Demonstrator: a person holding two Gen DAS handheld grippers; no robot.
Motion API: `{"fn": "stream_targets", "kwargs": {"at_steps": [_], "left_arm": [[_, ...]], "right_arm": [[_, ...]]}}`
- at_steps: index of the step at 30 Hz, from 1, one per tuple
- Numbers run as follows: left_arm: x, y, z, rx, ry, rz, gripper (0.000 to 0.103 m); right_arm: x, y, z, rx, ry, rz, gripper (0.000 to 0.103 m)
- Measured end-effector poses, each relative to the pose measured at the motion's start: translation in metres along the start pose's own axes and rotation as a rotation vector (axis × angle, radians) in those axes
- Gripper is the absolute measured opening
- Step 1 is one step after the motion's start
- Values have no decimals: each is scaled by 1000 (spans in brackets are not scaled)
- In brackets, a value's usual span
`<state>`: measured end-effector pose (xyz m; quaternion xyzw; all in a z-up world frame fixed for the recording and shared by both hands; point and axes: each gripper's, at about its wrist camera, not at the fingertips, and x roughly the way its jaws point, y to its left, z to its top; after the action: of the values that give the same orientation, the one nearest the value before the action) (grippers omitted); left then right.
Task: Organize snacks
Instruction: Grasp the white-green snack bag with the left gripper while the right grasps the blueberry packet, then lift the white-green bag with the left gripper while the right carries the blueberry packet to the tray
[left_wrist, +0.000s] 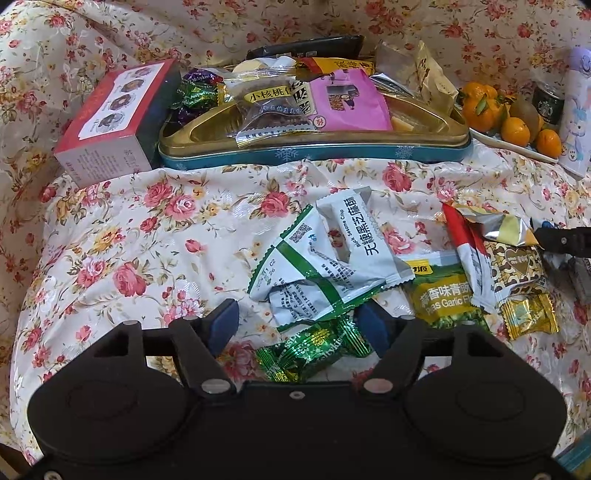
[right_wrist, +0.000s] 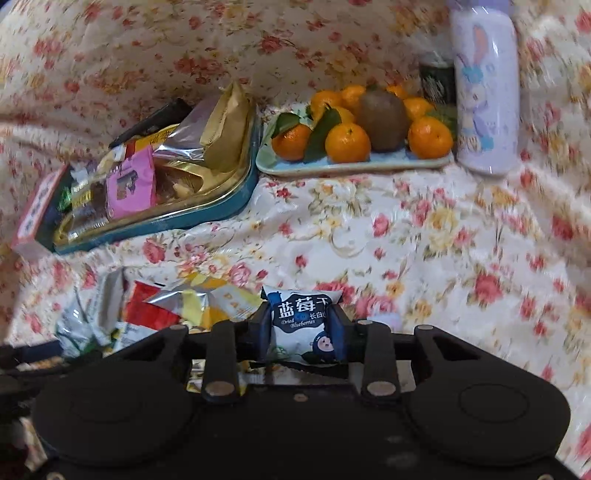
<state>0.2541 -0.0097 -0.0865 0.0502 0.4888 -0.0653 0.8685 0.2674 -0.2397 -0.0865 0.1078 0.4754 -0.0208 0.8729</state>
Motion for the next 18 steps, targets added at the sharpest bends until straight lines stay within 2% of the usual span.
{"fn": "stream_targets", "kwargs": {"at_steps": [7, 14, 18], "left_arm": [[3, 2, 2, 1, 6, -13, 76], [6, 3, 6, 4, 24, -24, 76], [7, 5, 11, -10, 39, -38, 71]], "right_arm": [[9, 15, -8, -199, -30, -76, 36], [10, 2, 3, -201, 20, -17, 36], [9, 4, 1, -204, 9, -14, 36]]}}
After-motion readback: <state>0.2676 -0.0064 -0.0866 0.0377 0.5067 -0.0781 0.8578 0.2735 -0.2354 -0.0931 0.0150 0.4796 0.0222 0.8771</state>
